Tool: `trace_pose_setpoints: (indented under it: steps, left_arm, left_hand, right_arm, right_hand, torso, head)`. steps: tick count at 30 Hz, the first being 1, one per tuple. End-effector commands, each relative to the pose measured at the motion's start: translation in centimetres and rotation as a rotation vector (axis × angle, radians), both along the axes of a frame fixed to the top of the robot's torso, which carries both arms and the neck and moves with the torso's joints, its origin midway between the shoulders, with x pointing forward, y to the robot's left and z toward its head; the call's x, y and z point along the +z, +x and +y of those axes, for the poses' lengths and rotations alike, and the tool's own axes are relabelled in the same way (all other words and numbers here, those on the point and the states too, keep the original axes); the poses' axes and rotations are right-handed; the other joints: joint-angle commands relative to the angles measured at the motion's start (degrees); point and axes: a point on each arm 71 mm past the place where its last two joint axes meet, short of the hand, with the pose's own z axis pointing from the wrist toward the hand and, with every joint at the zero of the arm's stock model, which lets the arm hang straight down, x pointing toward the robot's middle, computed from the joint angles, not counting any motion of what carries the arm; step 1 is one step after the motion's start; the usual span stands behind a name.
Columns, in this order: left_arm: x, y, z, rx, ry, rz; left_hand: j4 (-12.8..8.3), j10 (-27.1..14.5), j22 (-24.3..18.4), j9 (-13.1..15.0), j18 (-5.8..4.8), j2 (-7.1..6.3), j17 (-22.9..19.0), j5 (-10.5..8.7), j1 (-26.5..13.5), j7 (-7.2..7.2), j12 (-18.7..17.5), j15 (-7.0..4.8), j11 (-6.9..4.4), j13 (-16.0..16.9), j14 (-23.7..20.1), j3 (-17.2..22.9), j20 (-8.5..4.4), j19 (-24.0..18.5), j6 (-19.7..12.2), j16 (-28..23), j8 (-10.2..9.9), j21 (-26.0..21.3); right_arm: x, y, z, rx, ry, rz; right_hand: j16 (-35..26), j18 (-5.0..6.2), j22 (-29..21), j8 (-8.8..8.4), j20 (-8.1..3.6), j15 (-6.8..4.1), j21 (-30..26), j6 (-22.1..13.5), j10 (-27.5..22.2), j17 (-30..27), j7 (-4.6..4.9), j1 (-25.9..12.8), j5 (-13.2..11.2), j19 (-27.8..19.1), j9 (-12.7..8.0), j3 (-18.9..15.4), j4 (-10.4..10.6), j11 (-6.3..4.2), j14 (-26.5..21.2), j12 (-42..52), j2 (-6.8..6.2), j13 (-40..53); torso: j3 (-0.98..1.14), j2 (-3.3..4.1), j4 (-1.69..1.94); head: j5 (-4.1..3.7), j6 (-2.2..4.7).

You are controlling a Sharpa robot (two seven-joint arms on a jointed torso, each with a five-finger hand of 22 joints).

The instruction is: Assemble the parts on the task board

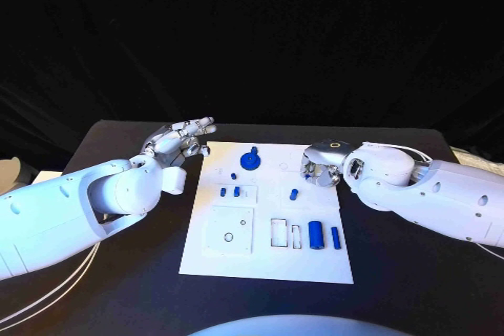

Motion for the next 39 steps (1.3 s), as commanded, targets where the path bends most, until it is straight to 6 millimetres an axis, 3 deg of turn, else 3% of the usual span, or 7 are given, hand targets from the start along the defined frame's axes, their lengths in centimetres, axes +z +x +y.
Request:
trace_pose_setpoints:
  steps: [1, 12, 30, 39]
  left_arm:
    - [0.1, -0.1, -0.3, -0.022, -0.013, -0.011]
    - [0.1, -0.1, -0.4, -0.026, -0.010, -0.010]
    - [0.1, -0.1, -0.4, -0.034, -0.006, -0.006]
    - [0.0, -0.1, -0.2, -0.032, -0.003, 0.000]
  left_hand:
    - [-0.36, 0.26, -0.05, 0.04, 0.50, 0.18, -0.07, 0.35, 0.46, -0.14, 0.18, -0.30, -0.04, 0.04, -0.06, -0.08, -0.29, -0.01, 0.43, 0.27, 0.30, -0.19]
    - [-0.53, 0.20, -0.12, 0.03, 0.51, 0.21, -0.15, 0.44, 0.66, -0.15, 0.30, -0.32, -0.05, 0.03, -0.07, -0.06, -0.31, 0.00, 0.44, 0.31, 0.32, -0.28]
    - [-0.63, 0.11, -0.36, 0.01, 0.55, 0.18, -0.41, 0.47, 0.77, -0.13, 0.36, -0.32, -0.03, 0.01, -0.16, -0.06, -0.32, -0.08, 0.40, 0.24, 0.32, -0.60]
    - [-0.73, -0.13, -0.56, -0.04, 0.57, 0.07, -0.64, 0.49, 0.80, -0.04, 0.40, -0.28, 0.05, -0.05, -0.26, -0.15, -0.33, -0.15, 0.22, 0.20, 0.26, -0.86]
  right_arm:
    - [-1.3, -0.5, 0.1, 0.009, -0.066, 0.035]
    - [-0.1, -1.0, 0.3, 0.013, -0.019, -0.042]
    - [1.7, -1.0, 0.0, -0.001, 0.018, -0.083]
    - [3.4, -2.5, 1.2, 0.032, 0.079, -0.110]
  right_hand:
    - [0.82, -0.55, 1.01, 0.17, -0.17, -0.46, 0.95, 0.60, 1.13, 0.73, 0.08, 0.51, -0.06, 0.09, 0.18, 0.64, -0.42, -0.46, 2.03, 0.09, 0.80, 0.10]
    - [2.08, -0.70, 2.50, -0.04, -0.15, -0.41, 2.38, 0.85, 1.53, 1.76, 0.30, -0.23, -0.44, -0.05, 0.40, 1.50, -1.00, -0.38, 1.86, -0.17, 1.00, 0.04]
    - [2.60, -0.76, 3.08, -0.06, -0.10, -0.40, 2.93, 1.03, 1.64, 2.17, 0.31, -0.90, -0.69, -0.14, 0.53, 1.54, -0.94, -0.34, 1.78, -0.22, 0.90, 0.01]
    - [2.85, -0.79, 3.37, -0.07, -0.08, -0.41, 3.18, 1.11, 1.69, 2.41, 0.31, -1.21, -0.72, -0.15, 0.59, 1.46, -0.87, -0.33, 1.75, -0.22, 0.80, 0.01]
  torso:
    - [0.03, -0.06, 0.04]
    - [-0.05, -0.08, 0.06]
    - [-0.01, -0.06, 0.04]
    - [0.00, -0.01, 0.01]
  head:
    - [-0.04, -0.06]
    - [-0.20, 0.12]
    - [-0.28, 0.33]
    - [0.17, 0.29]
